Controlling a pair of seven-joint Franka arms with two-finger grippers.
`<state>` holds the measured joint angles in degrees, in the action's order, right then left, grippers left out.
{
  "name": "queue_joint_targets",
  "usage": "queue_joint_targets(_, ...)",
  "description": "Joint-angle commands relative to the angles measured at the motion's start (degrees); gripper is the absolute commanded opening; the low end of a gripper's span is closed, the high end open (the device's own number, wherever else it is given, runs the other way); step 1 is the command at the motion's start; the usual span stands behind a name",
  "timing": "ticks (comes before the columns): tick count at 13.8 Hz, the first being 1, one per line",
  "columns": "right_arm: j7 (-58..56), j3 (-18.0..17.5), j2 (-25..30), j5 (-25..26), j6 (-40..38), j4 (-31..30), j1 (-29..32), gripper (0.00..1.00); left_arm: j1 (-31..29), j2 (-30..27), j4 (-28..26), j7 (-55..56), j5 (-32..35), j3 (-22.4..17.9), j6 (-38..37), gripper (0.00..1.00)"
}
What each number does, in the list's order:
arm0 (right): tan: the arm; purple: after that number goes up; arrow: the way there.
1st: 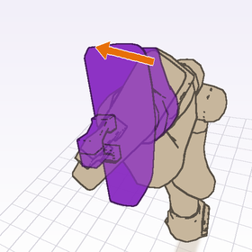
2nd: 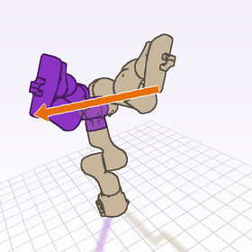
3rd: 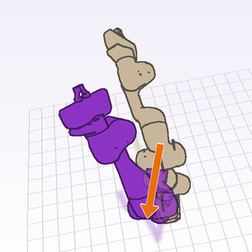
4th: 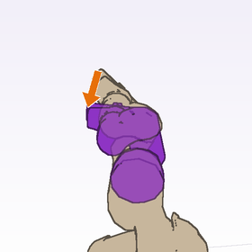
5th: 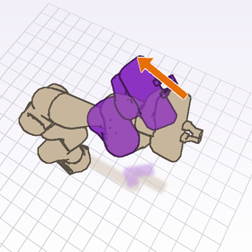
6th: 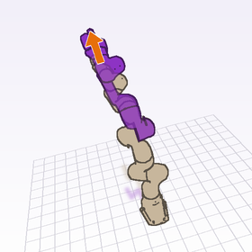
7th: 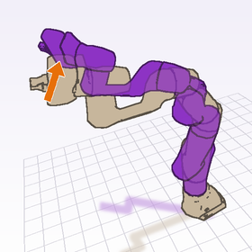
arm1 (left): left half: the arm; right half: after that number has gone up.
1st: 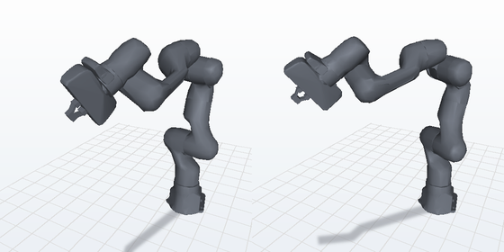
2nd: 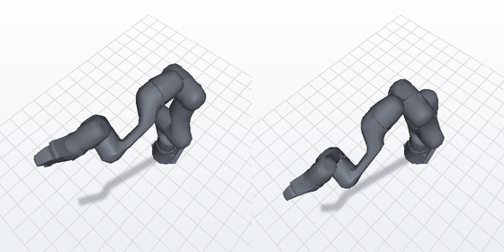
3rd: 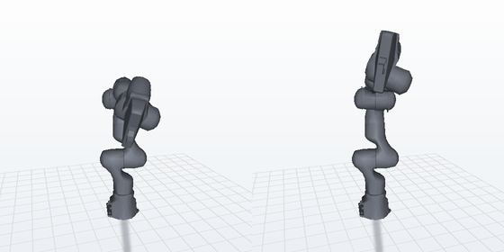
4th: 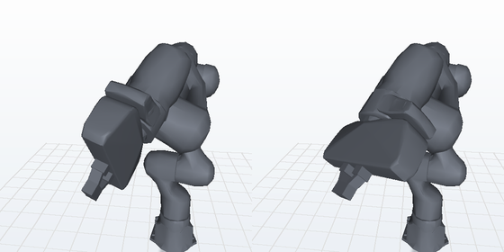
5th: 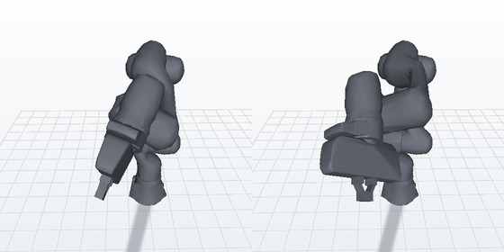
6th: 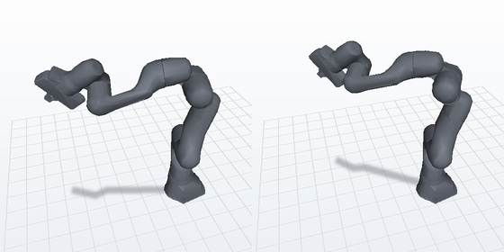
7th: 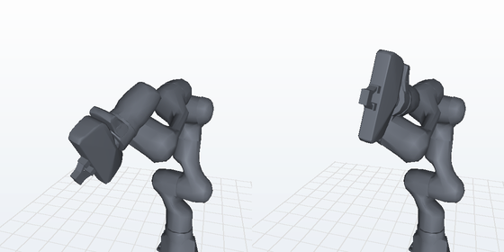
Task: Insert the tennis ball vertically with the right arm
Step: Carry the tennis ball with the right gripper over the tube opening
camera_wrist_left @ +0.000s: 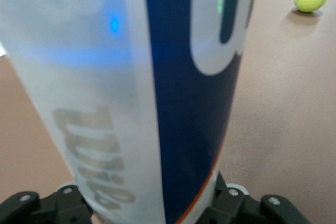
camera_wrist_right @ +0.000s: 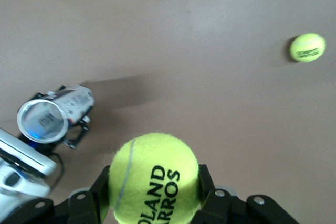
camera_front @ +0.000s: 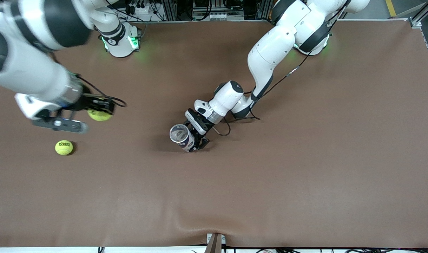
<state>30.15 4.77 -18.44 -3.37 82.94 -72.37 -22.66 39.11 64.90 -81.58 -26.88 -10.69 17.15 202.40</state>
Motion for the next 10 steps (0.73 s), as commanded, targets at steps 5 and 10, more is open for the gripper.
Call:
queue_joint_targets(5,17.7,0.6,-6.6,0.0,7.2,0.3,-9.1,0.0,0.0,0.5,-0.2,0.2,-0.6,0.1,1.1,0.81)
queue_joint_targets(10,25.7,0.6,-12.1,0.5,12.6,0.3,-14.2,0.0,0.1,0.5,-0.4,0.2,-0.6,0.2,1.1,0.81)
